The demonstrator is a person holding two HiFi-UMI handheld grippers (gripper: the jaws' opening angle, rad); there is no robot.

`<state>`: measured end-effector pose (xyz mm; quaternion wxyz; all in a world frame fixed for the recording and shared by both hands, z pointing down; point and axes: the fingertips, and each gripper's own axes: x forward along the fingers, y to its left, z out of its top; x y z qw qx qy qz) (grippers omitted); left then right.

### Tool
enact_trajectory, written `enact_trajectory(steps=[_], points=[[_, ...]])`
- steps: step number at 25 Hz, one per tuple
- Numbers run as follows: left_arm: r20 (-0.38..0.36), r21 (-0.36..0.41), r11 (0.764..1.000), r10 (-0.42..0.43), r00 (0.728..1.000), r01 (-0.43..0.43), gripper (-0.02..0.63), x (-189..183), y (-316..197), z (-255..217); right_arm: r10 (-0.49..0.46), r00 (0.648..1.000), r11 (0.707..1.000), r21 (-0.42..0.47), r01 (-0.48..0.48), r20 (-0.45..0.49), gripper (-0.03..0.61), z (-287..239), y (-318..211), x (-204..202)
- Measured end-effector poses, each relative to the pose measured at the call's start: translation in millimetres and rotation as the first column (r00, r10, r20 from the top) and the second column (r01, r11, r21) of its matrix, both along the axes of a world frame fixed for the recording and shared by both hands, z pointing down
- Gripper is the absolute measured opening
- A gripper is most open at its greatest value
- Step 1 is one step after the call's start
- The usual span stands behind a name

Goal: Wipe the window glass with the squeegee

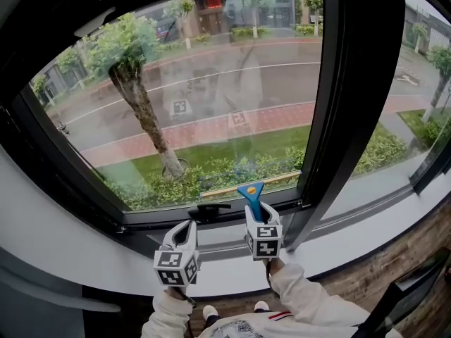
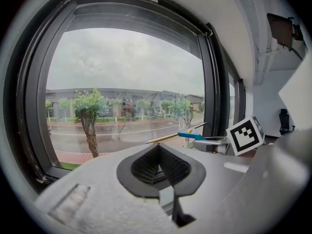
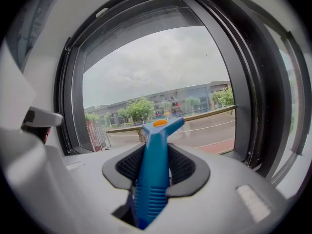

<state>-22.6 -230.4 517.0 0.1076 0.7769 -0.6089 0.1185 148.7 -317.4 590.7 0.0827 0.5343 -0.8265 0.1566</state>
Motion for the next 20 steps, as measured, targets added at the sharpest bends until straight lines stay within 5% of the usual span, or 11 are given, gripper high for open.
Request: enact_trajectory(steps=[8, 20], points=[[0.026, 0.052, 0.999, 0.010, 1.000, -0.012, 0.000, -74, 0, 2, 0.046, 0.999, 0.996, 0.081, -0.047, 0.017, 0.141, -58, 24, -31], [0.106, 0.180, 0.981, 0.057, 0.993, -0.075, 0.000, -234, 20, -46, 0.125, 0.992, 0.982, 0.139, -0.127, 0.026, 0.141, -114, 73, -181]])
